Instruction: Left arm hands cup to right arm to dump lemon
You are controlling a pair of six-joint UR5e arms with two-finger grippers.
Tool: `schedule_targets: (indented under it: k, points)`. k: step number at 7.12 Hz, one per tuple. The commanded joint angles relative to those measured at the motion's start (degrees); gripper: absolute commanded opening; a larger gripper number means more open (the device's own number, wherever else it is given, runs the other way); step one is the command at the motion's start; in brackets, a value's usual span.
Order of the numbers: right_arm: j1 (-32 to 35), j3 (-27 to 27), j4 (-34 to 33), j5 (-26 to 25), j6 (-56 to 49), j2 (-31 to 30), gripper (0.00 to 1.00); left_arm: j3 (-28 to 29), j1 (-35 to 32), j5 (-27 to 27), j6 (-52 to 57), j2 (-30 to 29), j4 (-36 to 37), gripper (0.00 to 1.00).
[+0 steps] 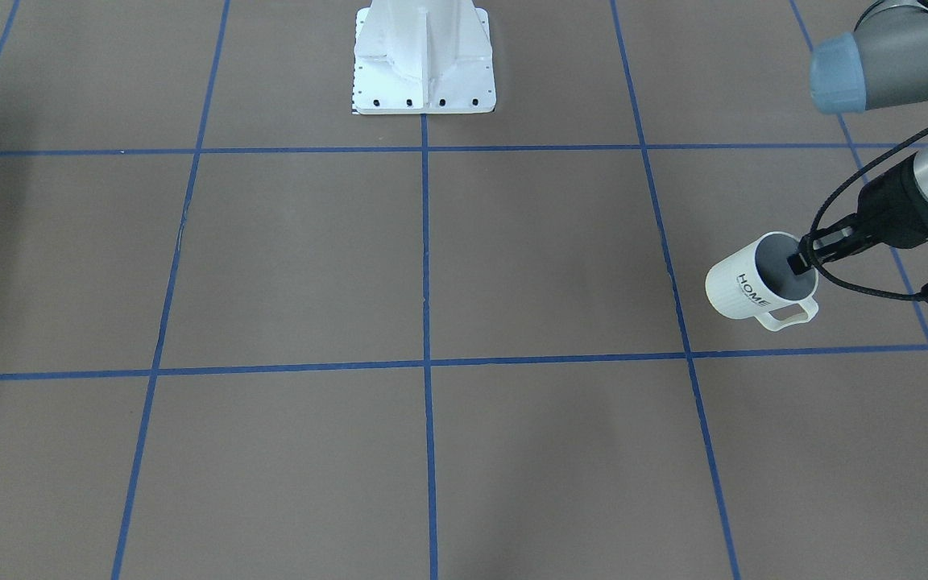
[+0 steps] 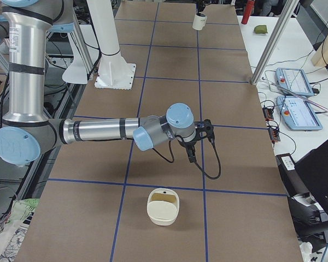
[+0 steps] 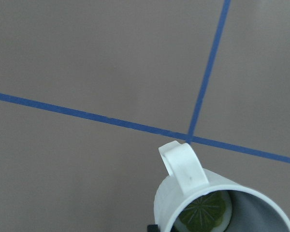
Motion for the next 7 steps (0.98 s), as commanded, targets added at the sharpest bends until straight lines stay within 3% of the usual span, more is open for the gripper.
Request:
schedule_targets:
  k: [1, 3, 5, 7]
  points:
    - [-4.85, -0.11, 1.73, -0.58, 4.31, 7.67, 1.0, 0.43, 3.09, 0.31, -9.93, -6.45, 1.72, 0.0]
    - [-11.95, 1.72, 1.9, -10.1, 10.99, 17.18, 0.99, 1.74, 10.12, 0.93, -23.02, -12.59, 1.45, 0.0]
    - [-23.26, 2.53, 6.09, -21.54, 22.23, 24.48, 0.99, 5.16, 13.65, 5.58, -30.6, -17.87, 0.93, 0.0]
    - [-35.23, 2.62, 12.24, -35.5, 23.69, 27.67, 0.99, 12.44, 15.24, 5.59, -38.24, -21.84, -7.11, 0.0]
